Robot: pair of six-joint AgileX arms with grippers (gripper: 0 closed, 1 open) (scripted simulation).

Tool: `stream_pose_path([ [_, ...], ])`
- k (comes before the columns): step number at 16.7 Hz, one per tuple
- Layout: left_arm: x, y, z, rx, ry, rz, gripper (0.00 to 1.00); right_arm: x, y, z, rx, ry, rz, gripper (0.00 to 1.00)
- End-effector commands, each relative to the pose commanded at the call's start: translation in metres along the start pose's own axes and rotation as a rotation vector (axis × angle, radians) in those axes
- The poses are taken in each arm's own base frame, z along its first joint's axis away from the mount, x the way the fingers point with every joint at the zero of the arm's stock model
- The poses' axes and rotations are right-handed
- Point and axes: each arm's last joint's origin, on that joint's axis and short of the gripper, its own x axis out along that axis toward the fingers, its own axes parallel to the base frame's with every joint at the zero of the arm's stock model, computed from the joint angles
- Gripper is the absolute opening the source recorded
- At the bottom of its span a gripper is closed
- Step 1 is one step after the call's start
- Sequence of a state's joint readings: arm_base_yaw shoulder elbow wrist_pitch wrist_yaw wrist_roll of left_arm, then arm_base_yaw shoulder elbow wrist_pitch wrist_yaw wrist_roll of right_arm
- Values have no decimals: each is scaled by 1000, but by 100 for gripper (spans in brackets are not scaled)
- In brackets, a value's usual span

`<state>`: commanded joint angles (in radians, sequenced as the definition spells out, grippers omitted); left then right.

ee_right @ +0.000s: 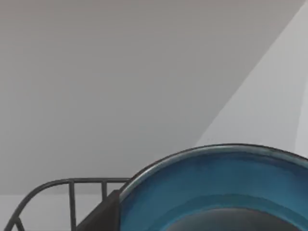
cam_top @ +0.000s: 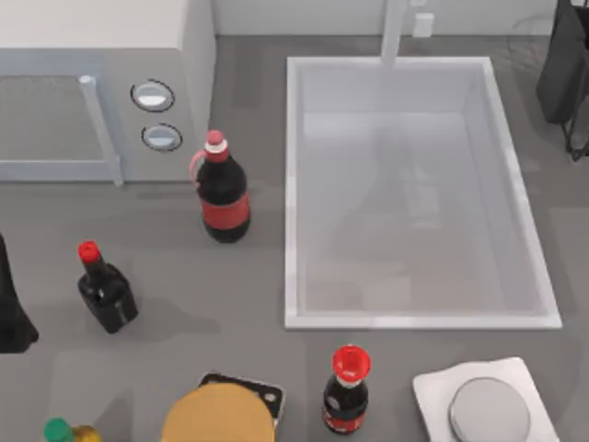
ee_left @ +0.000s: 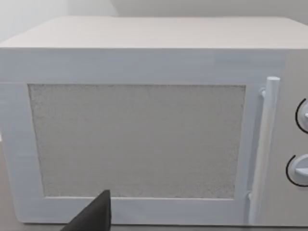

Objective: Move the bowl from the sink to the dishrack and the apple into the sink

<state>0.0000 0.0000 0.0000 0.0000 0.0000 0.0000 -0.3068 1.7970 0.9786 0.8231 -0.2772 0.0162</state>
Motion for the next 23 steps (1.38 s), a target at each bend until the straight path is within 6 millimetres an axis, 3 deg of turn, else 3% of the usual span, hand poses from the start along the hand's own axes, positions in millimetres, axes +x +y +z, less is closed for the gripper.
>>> stream_pose_path([
  [5, 0, 0, 0, 0, 0, 0, 100, -2, 1, 2, 0, -2, 0, 100],
  [9, 0, 0, 0, 0, 0, 0, 100, -26, 18, 25, -4, -17, 10, 100],
  [13, 0, 0, 0, 0, 0, 0, 100, -81, 46, 54, -9, -37, 14, 100],
  [16, 0, 0, 0, 0, 0, 0, 100, -135, 67, 61, -11, -44, 11, 100],
  [19, 0, 0, 0, 0, 0, 0, 100, -188, 83, 49, -10, -41, 7, 100],
  [23, 0, 0, 0, 0, 0, 0, 100, -242, 96, 11, -6, -30, 3, 100],
])
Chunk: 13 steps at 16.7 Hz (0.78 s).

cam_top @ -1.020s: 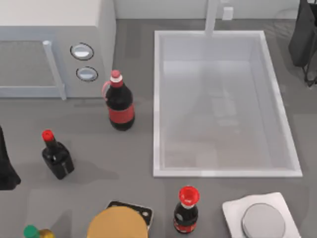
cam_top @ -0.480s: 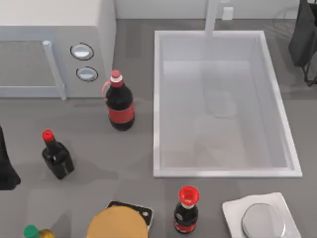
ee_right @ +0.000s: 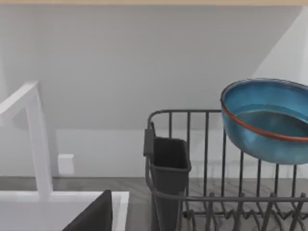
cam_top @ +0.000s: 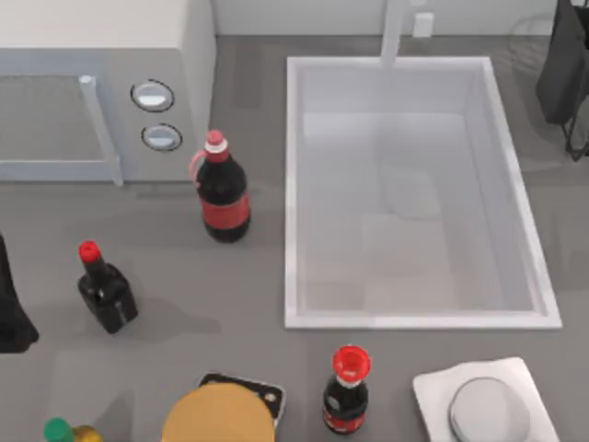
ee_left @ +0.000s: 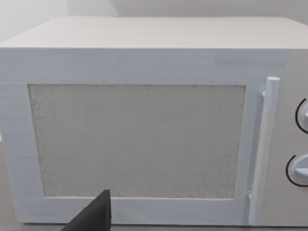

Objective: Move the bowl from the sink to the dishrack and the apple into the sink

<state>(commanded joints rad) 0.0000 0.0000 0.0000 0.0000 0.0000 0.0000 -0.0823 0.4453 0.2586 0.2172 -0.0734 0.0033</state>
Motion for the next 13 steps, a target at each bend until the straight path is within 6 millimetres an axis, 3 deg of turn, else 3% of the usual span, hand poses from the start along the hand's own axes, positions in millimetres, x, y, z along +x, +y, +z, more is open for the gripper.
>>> stream_pose_path([
  [3, 0, 0, 0, 0, 0, 0, 100, -22, 5, -32, 3, 10, 1, 100],
  [7, 0, 0, 0, 0, 0, 0, 100, -33, 8, -63, 6, 25, 6, 100],
  [13, 0, 0, 0, 0, 0, 0, 100, -34, 9, -69, 6, 30, 7, 100],
])
